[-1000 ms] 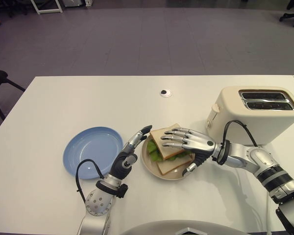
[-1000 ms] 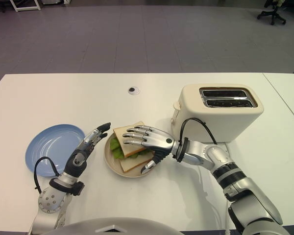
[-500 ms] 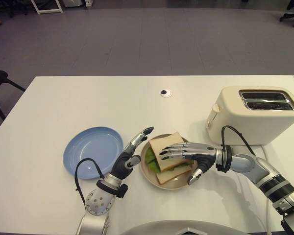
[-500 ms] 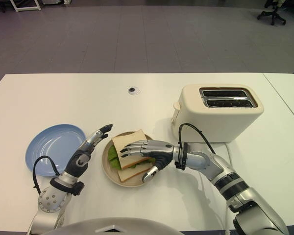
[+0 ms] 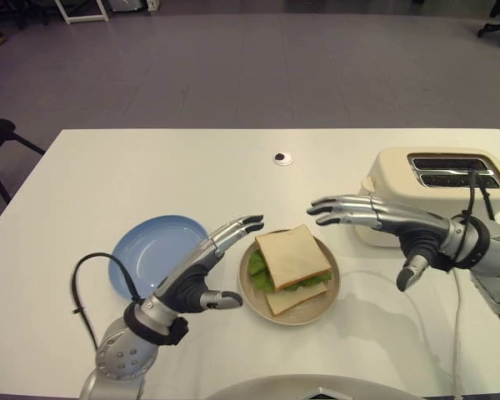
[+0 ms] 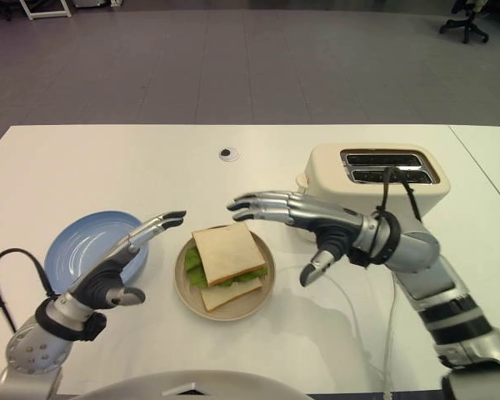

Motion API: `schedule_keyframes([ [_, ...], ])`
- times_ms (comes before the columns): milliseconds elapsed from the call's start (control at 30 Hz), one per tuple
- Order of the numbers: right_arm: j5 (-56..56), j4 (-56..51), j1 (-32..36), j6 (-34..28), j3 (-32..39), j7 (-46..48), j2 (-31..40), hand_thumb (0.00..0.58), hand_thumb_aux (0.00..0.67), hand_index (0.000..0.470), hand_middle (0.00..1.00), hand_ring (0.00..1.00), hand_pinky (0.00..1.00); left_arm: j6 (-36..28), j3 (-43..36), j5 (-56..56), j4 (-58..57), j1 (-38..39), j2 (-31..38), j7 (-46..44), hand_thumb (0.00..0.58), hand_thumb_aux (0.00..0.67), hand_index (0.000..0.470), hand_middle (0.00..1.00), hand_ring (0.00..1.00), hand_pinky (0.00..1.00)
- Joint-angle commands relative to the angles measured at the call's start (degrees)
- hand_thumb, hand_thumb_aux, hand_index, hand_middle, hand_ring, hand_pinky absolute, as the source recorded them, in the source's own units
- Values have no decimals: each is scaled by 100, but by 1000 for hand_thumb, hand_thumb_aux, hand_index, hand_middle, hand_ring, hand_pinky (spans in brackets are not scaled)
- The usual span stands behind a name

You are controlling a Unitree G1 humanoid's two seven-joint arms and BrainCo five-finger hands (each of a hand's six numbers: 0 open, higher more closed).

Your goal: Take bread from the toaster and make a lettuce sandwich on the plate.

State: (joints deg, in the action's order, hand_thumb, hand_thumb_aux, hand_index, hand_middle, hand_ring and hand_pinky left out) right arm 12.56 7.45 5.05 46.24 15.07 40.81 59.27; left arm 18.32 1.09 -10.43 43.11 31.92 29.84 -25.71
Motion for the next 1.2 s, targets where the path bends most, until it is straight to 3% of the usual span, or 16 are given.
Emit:
schedule_keyframes([
  [33,-1255,363,-1229,-276,149,463,476,580,670,470,1000,1000,1000,-6,-237,-1234,-11,1036,744,-763,580,670,470,1000,1000,1000],
  [133,-2253,593,-1579,-576,402,394,38,580,670,470,1000,1000,1000,-78,-782,-1926,-319,1035,795,-954,580,670,470,1000,1000,1000],
  [267,-3797,131,-1611,-866,638,-120,-638,580,670,470,1000,1000,1000,-162,-1407,-2629,-756,630,631,-996,580,670,470,1000,1000,1000],
  [367,-4320,-149,-1649,-1171,679,-439,-929,580,670,470,1000,1000,1000,-155,-1796,-3134,-1168,315,467,-801,580,670,470,1000,1000,1000],
  [667,-4609,-995,-1214,-2089,1005,-982,-2050,580,670,470,1000,1000,1000,-584,-2179,-4246,-2087,-845,-487,554,580,670,470,1000,1000,1000],
  [933,-4880,-2212,78,-2298,1161,-1734,-2856,580,670,470,1000,1000,1000,-326,-2130,-4222,-3823,-2568,-402,1498,580,670,470,1000,1000,1000],
  [1033,-4854,-2397,275,-2276,1169,-1934,-2945,580,670,470,1000,1000,1000,-73,-2148,-4078,-4497,-3273,-317,1691,580,670,470,1000,1000,1000],
  [1100,-4796,-2348,334,-2170,1125,-2081,-2949,580,670,470,984,984,984,7,-2126,-3955,-4578,-3343,-258,1790,580,670,470,1000,1000,1000],
  [1133,-4776,-2263,363,-2060,1064,-2230,-2935,580,670,470,949,949,949,31,-2114,-3917,-4498,-3257,-217,1828,580,670,470,1000,1000,1000],
  [1167,-4743,-2091,360,-1920,962,-2385,-2874,580,670,470,835,835,835,79,-2093,-3916,-4307,-3119,-155,1889,580,670,470,1000,1000,1000],
  [1200,-4639,-1865,292,-1814,832,-2468,-2791,559,544,382,361,361,361,112,-2053,-3871,-4060,-2962,-99,1901,523,460,323,1000,1000,1000],
])
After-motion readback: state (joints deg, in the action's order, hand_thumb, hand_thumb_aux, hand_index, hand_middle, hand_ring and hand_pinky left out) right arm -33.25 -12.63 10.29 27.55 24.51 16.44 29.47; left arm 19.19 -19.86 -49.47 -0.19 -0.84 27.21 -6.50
